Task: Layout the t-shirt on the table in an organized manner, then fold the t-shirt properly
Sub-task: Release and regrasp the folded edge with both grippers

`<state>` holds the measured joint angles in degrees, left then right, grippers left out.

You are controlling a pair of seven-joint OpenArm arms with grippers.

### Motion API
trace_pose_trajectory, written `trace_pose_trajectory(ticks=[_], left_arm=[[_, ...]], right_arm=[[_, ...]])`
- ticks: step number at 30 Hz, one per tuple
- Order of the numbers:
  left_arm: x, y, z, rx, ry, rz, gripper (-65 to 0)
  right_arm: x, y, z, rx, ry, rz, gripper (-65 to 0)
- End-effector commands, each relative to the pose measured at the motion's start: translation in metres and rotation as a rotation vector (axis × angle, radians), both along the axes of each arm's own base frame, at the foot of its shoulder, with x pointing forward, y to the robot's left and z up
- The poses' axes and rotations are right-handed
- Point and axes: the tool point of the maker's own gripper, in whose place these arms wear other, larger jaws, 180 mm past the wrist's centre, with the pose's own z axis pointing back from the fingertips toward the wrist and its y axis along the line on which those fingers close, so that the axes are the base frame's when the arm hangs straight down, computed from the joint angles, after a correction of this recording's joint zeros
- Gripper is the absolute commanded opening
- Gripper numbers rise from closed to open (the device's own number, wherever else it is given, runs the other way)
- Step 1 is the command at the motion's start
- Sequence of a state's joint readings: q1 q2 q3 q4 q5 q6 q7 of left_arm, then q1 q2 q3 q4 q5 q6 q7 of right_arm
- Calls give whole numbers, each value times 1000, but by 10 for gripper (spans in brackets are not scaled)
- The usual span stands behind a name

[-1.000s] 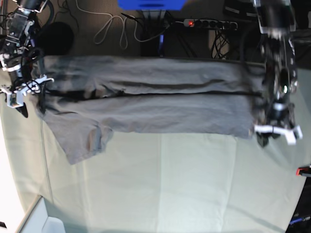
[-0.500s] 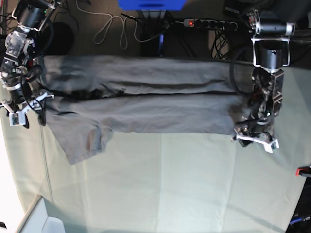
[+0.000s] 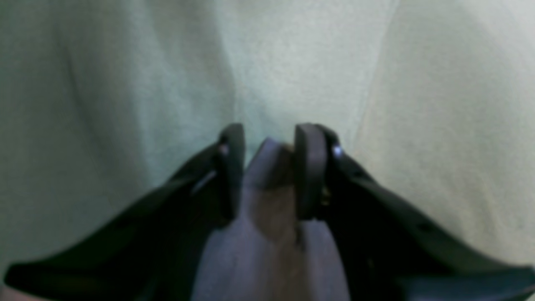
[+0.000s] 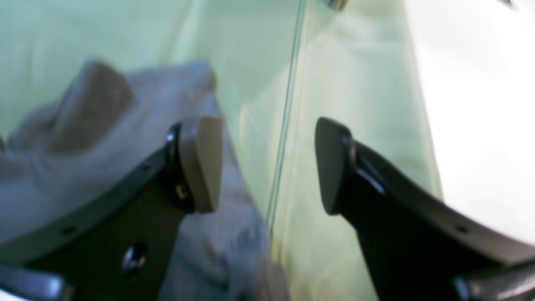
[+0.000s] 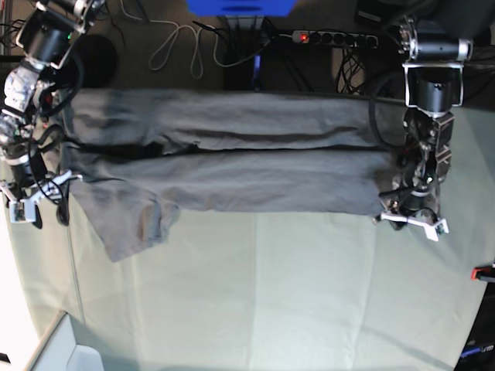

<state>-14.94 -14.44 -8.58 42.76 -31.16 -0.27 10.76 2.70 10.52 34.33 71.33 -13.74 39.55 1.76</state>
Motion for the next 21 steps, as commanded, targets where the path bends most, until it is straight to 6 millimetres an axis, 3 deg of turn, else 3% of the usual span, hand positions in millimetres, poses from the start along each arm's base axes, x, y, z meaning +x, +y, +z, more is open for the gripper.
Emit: trace_pose_trajectory(ticks=[1, 7, 12, 17, 21], left_arm=[[-2, 0, -3, -11, 33, -4, -483], [-2, 0, -3, -16, 29, -3, -526], [-2, 0, -2, -19, 28, 2, -650], [-3, 0, -3, -18, 30, 1, -648], [1, -1, 11, -5, -12, -17, -648]], right_arm=[[9, -5, 8, -25, -15, 10, -295], [34, 1, -33, -18, 120, 28, -293], [45, 1, -48, 48, 161, 24, -294], [42, 7, -65, 96, 205, 24, -294], [38, 13, -72, 108, 220, 30, -294]])
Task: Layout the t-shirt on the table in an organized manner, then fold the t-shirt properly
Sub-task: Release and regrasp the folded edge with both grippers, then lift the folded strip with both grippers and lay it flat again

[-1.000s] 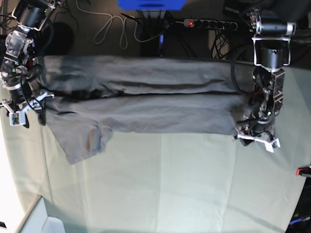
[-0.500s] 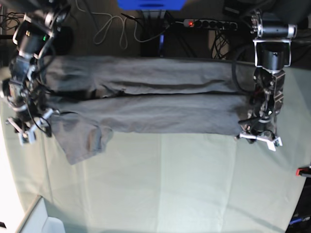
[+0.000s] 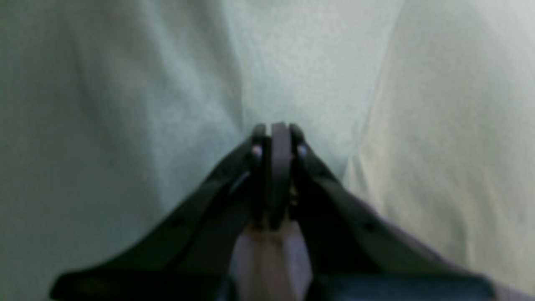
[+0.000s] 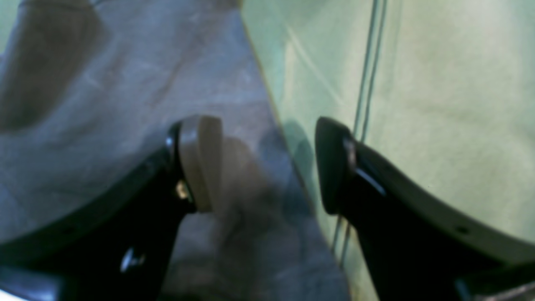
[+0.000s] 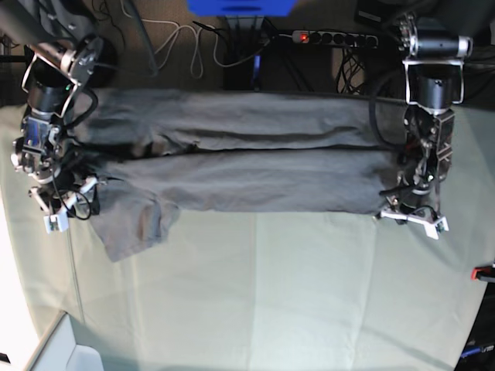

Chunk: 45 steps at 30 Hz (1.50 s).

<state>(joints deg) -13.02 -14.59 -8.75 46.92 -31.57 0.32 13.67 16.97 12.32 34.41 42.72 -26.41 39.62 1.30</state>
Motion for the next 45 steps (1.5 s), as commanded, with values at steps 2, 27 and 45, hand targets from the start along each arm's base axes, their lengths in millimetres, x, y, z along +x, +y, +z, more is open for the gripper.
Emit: trace_pose_trajectory(ticks=[2, 27, 45], left_arm=[[6, -1, 19, 16, -59, -18, -648], [4, 10, 109, 74, -309, -9, -648], [18, 26, 185, 128, -491, 6, -649]], right_arm=[[15, 3, 15, -12, -50, 36, -296], [40, 25, 101, -183, -231, 75, -650], [30, 29, 150, -199, -377, -25, -650]])
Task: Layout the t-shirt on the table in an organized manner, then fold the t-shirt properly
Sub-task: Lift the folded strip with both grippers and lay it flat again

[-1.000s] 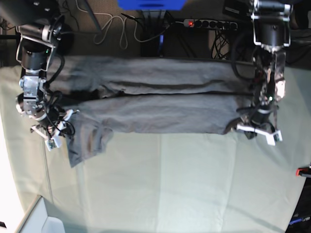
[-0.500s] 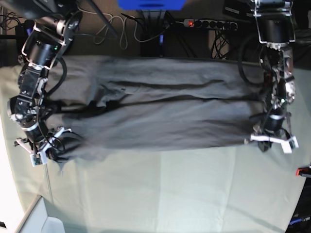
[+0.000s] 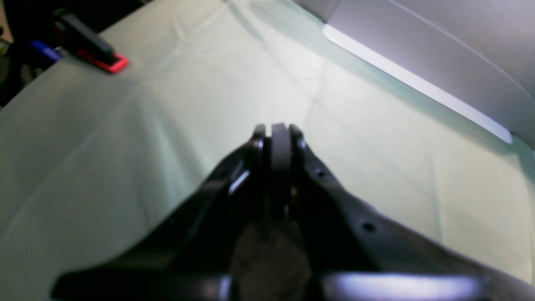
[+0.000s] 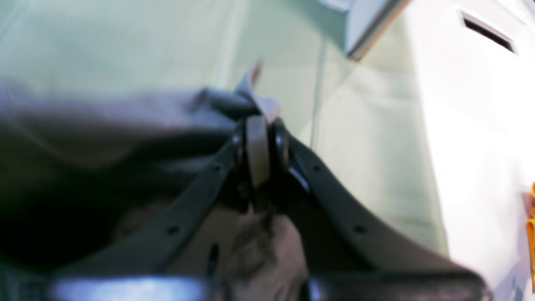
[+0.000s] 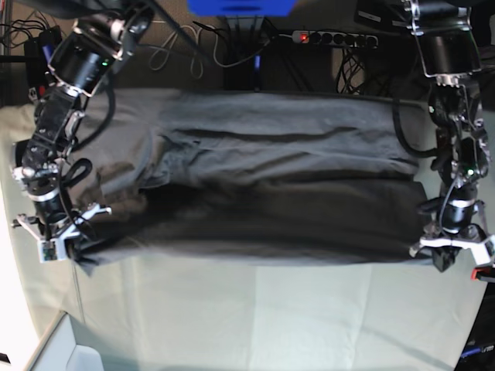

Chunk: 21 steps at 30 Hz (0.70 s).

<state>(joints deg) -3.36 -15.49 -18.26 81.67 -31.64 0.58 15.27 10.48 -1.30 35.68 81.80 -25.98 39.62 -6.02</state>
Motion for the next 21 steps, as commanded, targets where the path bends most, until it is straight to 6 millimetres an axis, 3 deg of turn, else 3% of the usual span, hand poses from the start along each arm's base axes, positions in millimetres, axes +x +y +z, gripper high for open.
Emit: trace_pose_trajectory(ticks=[1, 4, 8, 12, 21], left_arm=[[2, 5, 19, 27, -57, 0, -649], [-1, -1, 20, 26, -60, -11, -649], [-16, -3, 1, 25, -12, -13, -649], [-37, -8, -15, 15, 27, -15, -649], [-90, -19, -44, 24, 123, -39, -649]], right_arm=[[9, -4, 24, -4, -78, 0, -650], [-6, -9, 10, 0, -45, -19, -650], [-31, -9, -9, 54, -20, -25, -650], [-65, -16, -18, 55, 7, -31, -650], [-146, -10, -35, 128, 72, -36, -650]])
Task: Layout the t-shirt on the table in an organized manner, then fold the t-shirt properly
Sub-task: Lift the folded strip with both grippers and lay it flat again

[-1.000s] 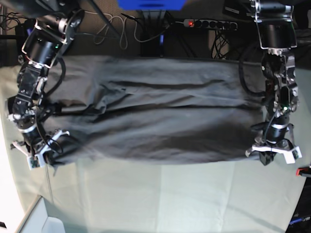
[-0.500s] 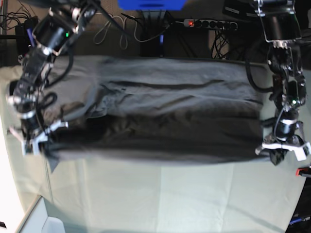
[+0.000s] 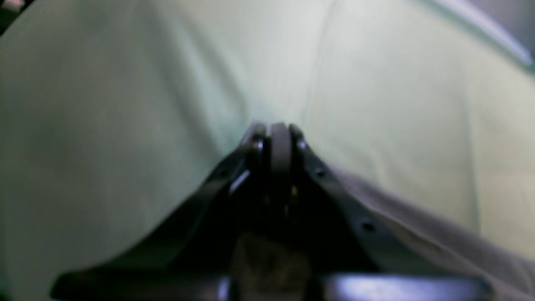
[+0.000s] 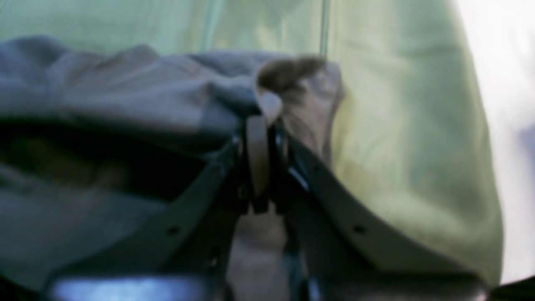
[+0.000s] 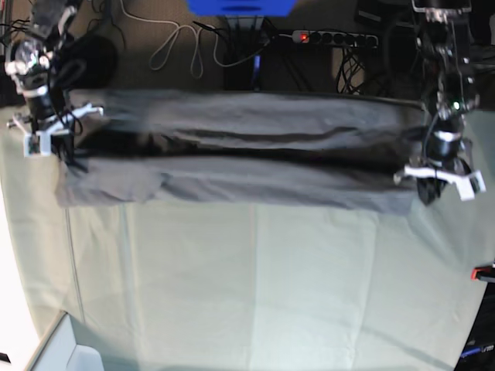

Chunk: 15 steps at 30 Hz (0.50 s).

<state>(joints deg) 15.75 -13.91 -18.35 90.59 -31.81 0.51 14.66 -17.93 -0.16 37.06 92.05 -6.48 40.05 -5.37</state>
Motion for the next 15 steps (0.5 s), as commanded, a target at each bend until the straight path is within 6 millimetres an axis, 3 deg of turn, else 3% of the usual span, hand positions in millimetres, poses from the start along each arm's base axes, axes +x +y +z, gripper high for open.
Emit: trace_pose_trajectory(ticks=[1, 8, 15], left_arm=[[1, 1, 12, 11, -42, -1, -649], [-30, 16, 18, 5, -46, 84, -649], [-43, 15, 5, -10, -7, 99, -649]], right_arm=[[2, -3, 15, 10, -61, -4, -650], [-25, -15, 8, 12, -11, 3, -650], [-40, -11, -2, 23, 31, 2, -650]])
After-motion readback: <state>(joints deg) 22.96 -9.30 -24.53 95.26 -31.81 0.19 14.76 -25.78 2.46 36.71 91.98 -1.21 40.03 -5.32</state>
